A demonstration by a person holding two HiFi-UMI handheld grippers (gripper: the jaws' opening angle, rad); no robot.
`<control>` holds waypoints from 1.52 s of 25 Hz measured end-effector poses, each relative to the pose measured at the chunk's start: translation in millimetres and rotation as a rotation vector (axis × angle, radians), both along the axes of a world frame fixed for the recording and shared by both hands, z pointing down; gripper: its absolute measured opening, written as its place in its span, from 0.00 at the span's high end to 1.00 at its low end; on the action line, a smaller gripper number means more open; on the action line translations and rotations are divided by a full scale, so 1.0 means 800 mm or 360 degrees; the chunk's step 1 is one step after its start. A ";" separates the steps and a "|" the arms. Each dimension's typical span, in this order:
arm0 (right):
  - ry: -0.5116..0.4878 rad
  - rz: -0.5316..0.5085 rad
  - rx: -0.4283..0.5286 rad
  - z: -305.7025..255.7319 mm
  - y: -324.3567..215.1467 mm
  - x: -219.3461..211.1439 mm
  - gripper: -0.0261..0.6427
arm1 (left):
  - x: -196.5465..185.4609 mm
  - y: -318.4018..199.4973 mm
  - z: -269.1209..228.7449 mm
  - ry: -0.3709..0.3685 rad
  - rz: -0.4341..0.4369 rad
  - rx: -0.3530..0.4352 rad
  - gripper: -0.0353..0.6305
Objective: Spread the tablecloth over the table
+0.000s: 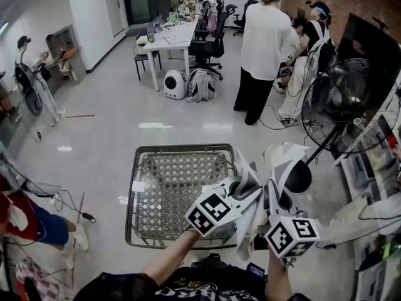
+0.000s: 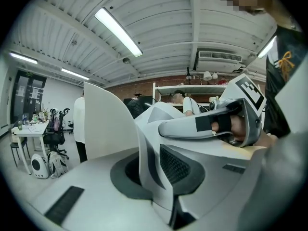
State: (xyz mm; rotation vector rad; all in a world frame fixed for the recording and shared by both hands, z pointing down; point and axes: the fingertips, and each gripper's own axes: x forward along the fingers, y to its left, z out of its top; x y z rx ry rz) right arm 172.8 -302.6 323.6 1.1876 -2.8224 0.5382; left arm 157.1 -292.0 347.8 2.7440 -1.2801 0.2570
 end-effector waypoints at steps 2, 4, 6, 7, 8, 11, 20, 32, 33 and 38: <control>-0.0038 -0.0034 0.0016 0.003 -0.023 -0.002 0.94 | -0.002 -0.021 0.000 -0.0021 -0.0012 -0.0002 0.86; -0.0085 -0.0058 0.0020 0.004 -0.044 -0.007 0.94 | -0.007 -0.042 0.000 -0.0051 -0.0012 0.0002 0.86; -0.0134 -0.0062 0.0028 0.002 -0.064 -0.017 0.94 | -0.019 -0.065 -0.003 -0.0086 -0.0015 0.0023 0.86; -0.0151 -0.0059 0.0041 0.000 -0.074 -0.021 0.94 | -0.025 -0.077 -0.005 -0.0103 -0.0020 0.0038 0.86; -0.0163 -0.0056 0.0056 -0.002 -0.084 -0.024 0.94 | -0.029 -0.089 -0.007 -0.0121 -0.0025 0.0053 0.86; -0.0202 -0.0064 0.0098 -0.012 -0.106 -0.030 0.94 | -0.036 -0.117 -0.019 -0.0207 -0.0021 0.0097 0.86; -0.0231 -0.0083 0.0215 -0.065 -0.115 -0.100 0.94 | -0.111 -0.140 -0.080 -0.0375 -0.0006 0.0277 0.85; -0.0171 0.0338 0.0066 0.025 -0.014 -0.170 0.94 | -0.256 -0.050 0.008 -0.0409 0.0113 0.0198 0.85; -0.0159 0.0362 0.0061 0.033 0.000 -0.182 0.94 | -0.280 -0.038 0.018 -0.0396 0.0093 0.0185 0.85; -0.0087 0.0509 0.0035 0.051 0.065 -0.232 0.94 | -0.368 0.012 0.046 -0.0324 0.0075 0.0119 0.86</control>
